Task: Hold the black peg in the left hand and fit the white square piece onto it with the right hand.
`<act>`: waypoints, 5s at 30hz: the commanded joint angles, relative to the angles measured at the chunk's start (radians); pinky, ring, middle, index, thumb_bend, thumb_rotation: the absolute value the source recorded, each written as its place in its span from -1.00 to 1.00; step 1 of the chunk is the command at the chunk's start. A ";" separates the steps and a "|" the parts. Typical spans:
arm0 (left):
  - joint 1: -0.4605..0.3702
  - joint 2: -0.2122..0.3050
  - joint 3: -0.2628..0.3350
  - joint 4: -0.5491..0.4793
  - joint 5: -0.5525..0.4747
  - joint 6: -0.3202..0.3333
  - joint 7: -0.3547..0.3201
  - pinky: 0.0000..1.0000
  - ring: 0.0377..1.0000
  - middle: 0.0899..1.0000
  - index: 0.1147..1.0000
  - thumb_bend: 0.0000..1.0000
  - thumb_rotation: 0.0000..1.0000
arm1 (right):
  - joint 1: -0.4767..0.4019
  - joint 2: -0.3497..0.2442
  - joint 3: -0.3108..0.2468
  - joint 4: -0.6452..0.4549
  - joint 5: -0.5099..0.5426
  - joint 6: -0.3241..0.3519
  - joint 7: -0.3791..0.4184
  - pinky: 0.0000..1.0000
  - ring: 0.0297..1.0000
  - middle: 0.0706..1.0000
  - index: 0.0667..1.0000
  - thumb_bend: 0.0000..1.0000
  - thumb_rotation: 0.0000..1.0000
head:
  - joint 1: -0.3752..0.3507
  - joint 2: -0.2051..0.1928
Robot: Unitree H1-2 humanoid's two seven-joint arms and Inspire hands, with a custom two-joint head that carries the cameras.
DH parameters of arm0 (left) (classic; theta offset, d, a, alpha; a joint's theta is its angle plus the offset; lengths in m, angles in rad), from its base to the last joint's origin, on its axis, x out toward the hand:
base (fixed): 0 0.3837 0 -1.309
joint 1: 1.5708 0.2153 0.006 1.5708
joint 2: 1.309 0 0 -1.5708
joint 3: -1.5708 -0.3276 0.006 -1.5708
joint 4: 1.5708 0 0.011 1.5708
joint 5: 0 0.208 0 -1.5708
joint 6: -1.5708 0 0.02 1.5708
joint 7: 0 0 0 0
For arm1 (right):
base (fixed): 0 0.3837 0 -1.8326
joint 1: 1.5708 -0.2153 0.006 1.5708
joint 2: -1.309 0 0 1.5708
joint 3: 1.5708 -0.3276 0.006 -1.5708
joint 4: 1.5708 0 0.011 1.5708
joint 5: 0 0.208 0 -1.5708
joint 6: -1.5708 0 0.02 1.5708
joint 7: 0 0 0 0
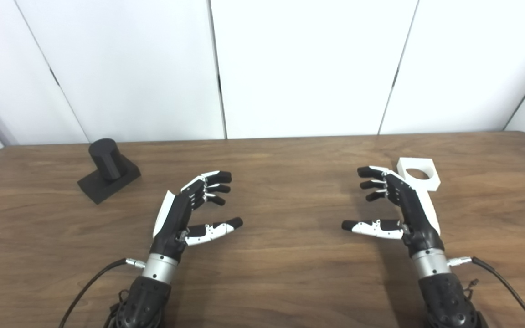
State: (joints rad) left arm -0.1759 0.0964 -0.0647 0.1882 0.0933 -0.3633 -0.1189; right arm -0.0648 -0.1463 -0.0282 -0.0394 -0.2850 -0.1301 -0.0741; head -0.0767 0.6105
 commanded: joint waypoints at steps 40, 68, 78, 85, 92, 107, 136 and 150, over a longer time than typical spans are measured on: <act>-0.057 -0.071 -0.071 0.142 0.065 -0.104 0.052 0.19 0.45 0.52 0.43 0.48 -0.98 | 0.016 -0.060 -0.031 -0.075 0.026 0.009 0.008 0.12 0.34 0.43 0.39 0.29 -1.00 | 0.428 -0.162; -0.083 -0.091 -0.096 0.195 0.081 -0.105 0.090 0.18 0.44 0.51 0.41 0.49 -0.96 | 0.015 -0.075 -0.046 -0.075 0.061 0.014 0.038 0.04 0.32 0.40 0.35 0.25 -1.00 | 0.522 -0.175; -0.087 -0.083 -0.102 0.196 0.080 -0.105 0.104 0.19 0.45 0.51 0.41 0.48 -0.98 | 0.012 -0.080 -0.041 -0.075 0.055 0.016 0.034 -0.02 0.26 0.38 0.33 0.28 -1.00 | 0.510 -0.171; -0.085 -0.071 -0.098 0.159 0.122 -0.095 0.125 0.06 0.40 0.48 0.38 0.47 -0.96 | 0.009 -0.076 -0.039 -0.076 0.057 0.016 0.034 -0.02 0.26 0.37 0.32 0.28 -1.00 | 0.503 -0.169; -0.073 -0.015 -0.086 -0.055 0.326 0.155 0.129 0.01 0.29 0.38 0.24 0.51 -0.77 | 0.005 -0.080 -0.041 -0.071 0.058 0.008 0.033 -0.05 0.25 0.35 0.30 0.27 -0.98 | 0.499 -0.166; -0.093 0.139 -0.020 -0.255 0.328 0.283 0.080 0.10 0.32 0.37 0.24 0.56 -0.86 | 0.001 -0.080 -0.035 -0.069 0.060 0.017 0.039 -0.07 0.21 0.34 0.30 0.29 -1.00 | 0.515 -0.164; -0.182 0.228 0.140 -0.235 0.374 0.397 0.172 0.47 0.65 0.65 0.48 0.58 -0.77 | 0.001 -0.085 -0.041 -0.069 0.082 0.011 0.044 -0.06 0.24 0.37 0.33 0.24 -1.00 | 0.522 -0.156; -0.273 0.343 0.140 -0.145 0.460 0.442 0.201 0.41 0.75 0.75 0.47 0.75 -0.61 | 0.003 -0.085 -0.042 -0.074 0.078 0.016 0.043 -0.08 0.22 0.37 0.32 0.24 -0.99 | 0.521 -0.155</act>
State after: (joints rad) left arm -0.3977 0.4187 0.0698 0.0520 0.5411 0.0738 0.0588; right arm -0.0349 -0.2192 -0.0610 -0.0830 -0.2094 -0.0895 -0.0266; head 0.4449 0.4541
